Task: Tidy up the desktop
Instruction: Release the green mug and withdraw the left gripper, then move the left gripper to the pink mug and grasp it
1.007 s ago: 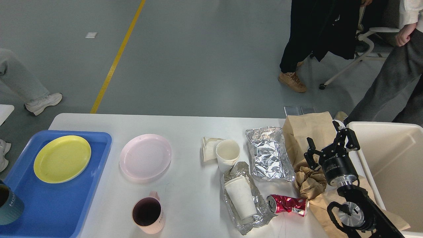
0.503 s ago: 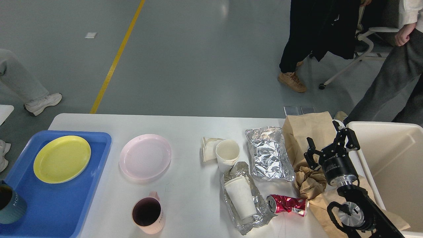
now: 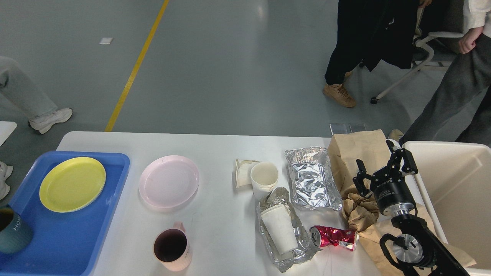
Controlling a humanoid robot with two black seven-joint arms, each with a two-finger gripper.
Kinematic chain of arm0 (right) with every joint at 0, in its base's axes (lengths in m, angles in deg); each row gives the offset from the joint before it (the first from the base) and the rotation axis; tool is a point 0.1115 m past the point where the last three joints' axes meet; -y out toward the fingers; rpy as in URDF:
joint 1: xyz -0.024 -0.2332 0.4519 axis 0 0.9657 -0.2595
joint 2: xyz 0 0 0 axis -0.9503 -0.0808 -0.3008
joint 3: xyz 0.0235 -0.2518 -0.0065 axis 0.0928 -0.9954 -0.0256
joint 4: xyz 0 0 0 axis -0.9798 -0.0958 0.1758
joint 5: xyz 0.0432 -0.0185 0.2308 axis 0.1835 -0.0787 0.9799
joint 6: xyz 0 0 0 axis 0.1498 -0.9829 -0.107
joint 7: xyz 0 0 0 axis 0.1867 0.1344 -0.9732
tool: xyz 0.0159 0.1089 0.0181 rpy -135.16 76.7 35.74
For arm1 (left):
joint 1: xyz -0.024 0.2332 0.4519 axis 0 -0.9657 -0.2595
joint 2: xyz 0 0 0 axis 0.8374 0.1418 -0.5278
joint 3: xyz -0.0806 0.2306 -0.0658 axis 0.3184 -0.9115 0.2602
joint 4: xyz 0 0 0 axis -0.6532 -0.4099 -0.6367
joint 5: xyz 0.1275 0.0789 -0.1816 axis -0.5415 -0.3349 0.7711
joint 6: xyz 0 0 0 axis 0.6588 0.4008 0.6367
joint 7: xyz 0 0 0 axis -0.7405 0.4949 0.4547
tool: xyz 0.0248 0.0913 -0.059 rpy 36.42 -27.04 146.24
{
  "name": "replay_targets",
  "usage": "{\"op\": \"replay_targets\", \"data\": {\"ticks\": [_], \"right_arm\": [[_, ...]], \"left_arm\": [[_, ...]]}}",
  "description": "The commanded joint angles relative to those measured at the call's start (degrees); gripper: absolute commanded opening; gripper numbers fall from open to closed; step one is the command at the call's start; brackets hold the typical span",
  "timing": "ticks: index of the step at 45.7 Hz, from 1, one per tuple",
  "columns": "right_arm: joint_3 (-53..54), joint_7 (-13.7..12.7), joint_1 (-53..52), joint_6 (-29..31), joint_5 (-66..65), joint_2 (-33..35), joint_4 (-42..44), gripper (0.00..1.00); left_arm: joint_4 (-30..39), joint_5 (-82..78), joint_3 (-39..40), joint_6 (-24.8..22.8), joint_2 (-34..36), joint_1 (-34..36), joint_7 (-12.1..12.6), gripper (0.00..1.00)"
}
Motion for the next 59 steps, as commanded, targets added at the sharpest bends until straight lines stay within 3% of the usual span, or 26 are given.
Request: {"op": "replay_targets", "data": {"ticks": [1,24,30,38,45,52,59], "right_arm": [[0.0,0.0,0.0,0.0,0.0,0.0,0.0,1.0],[0.0,0.0,0.0,0.0,-0.1,0.0,0.0,1.0],[0.0,0.0,0.0,0.0,0.0,0.0,0.0,1.0],[0.0,0.0,0.0,0.0,-0.1,0.0,0.0,1.0],[0.0,0.0,0.0,0.0,0.0,0.0,0.0,1.0],[0.0,0.0,0.0,0.0,-0.1,0.0,0.0,1.0],[0.0,0.0,0.0,0.0,-0.1,0.0,0.0,1.0]], "left_arm": [[1.5,0.0,0.0,1.4,-0.5,-0.1,0.0,0.92],[8.5,0.1,-1.9,1.0,4.2,2.5,0.1,0.96],[11.7,0.6,-7.3,-0.3,6.3,7.6,0.0,0.96],[24.2,3.5,-21.0,-0.4,9.9,24.2,-0.1,0.96],[42.5,9.3,-40.2,0.2,7.9,50.3,0.0,0.96],[58.4,18.3,-53.8,0.4,-6.2,72.1,-0.6,0.96],[68.7,27.4,-55.1,-0.4,-18.4,84.9,-0.8,0.96]]}}
